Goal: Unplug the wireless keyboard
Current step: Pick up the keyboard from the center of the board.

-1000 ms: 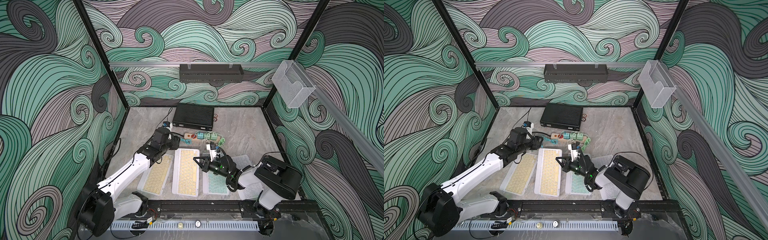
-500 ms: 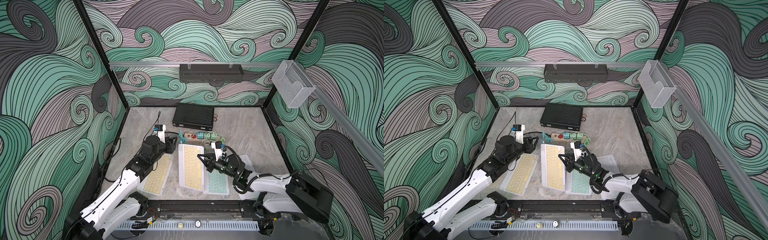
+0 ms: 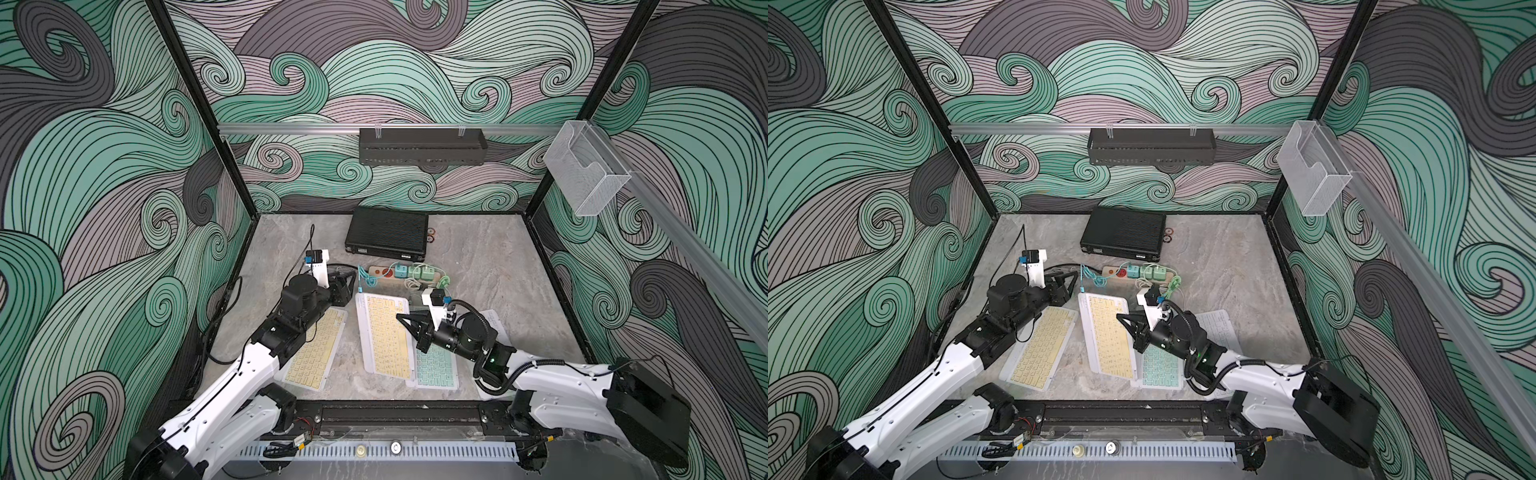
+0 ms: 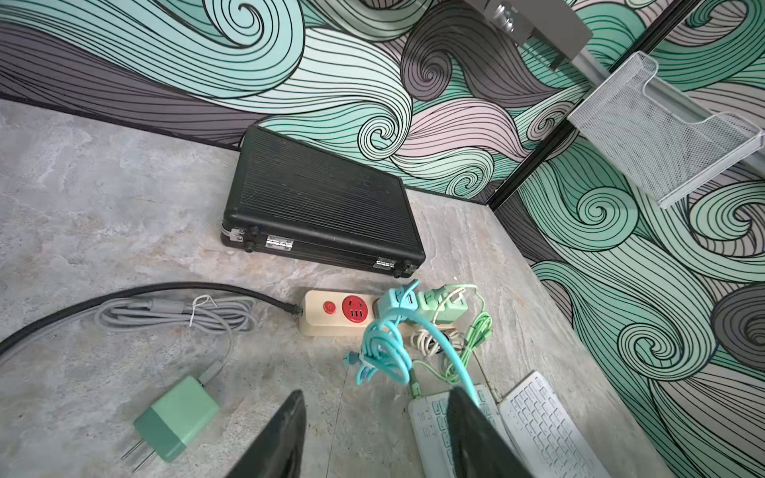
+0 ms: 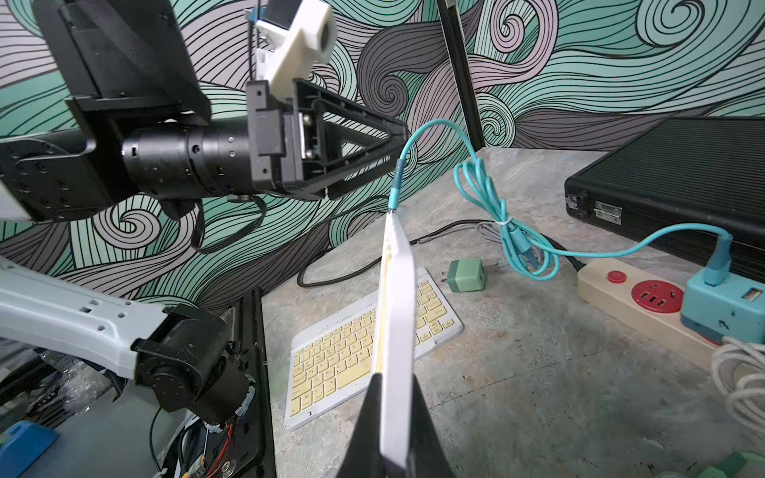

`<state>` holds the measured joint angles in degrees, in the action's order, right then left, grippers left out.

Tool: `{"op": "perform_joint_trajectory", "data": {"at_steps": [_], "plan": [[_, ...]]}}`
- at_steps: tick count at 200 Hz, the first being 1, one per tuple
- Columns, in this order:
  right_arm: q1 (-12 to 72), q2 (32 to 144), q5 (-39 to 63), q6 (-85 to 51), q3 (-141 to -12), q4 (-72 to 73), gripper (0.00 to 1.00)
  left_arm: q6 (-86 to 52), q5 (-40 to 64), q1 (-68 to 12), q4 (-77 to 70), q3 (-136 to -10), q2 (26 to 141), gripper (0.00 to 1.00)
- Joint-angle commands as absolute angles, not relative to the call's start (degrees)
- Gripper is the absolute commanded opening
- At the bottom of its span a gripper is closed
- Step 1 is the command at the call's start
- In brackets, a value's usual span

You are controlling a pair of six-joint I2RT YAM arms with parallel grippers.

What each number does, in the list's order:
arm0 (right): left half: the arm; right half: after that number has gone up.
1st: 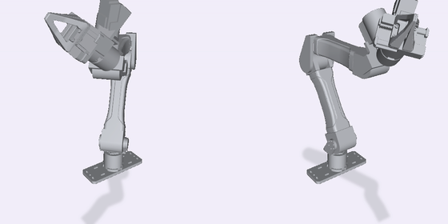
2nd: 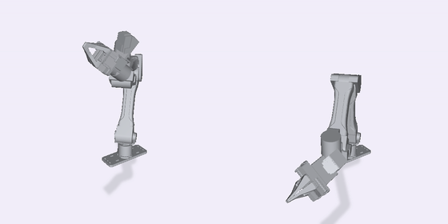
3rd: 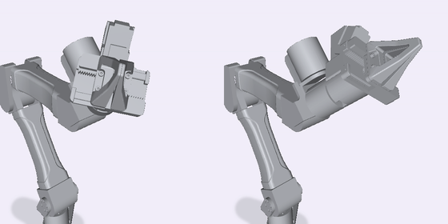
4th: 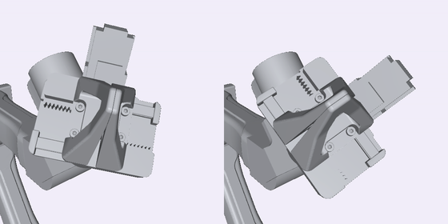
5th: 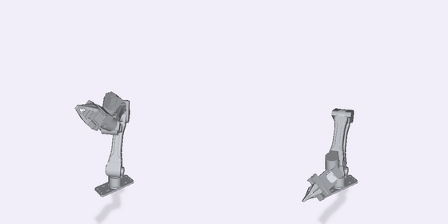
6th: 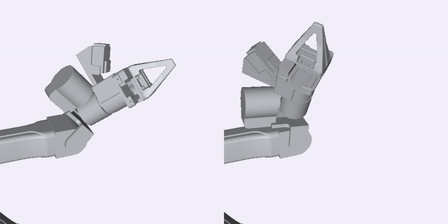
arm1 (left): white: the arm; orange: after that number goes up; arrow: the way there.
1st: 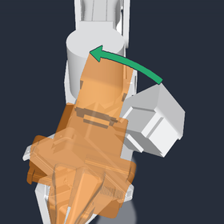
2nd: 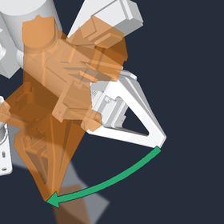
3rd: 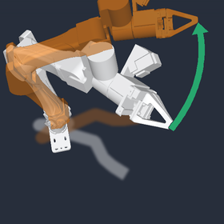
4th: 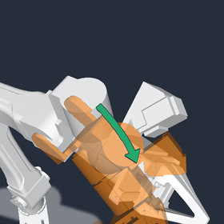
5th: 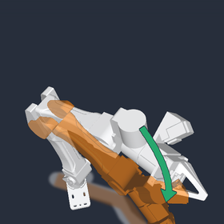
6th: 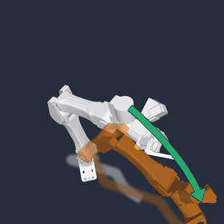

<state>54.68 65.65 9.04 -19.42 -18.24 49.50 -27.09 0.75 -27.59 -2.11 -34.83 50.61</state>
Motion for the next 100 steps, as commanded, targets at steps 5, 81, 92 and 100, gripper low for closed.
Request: {"op": "perform_joint_trajectory", "data": {"at_steps": [5,81,92,100], "plan": [[55.8,66.4,8.2,-14.5,-18.4,52.0,0.0,-27.6,3.7,-27.9,-2.0,-37.6,51.2,0.56],[57.5,66.9,6.8,-12.2,-17.3,54.1,0.0,-28.7,2.2,-27.9,-1.9,-37.7,52.0,0.55],[57.6,66.8,6.7,-12.1,-17.3,53.9,0.0,-28.7,1.9,-27.9,-1.7,-37.8,52.3,0.54],[57.7,66.6,6.7,-12.0,-17.4,53.6,0.0,-28.8,1.8,-27.9,-1.6,-37.9,52.4,0.53]]}}
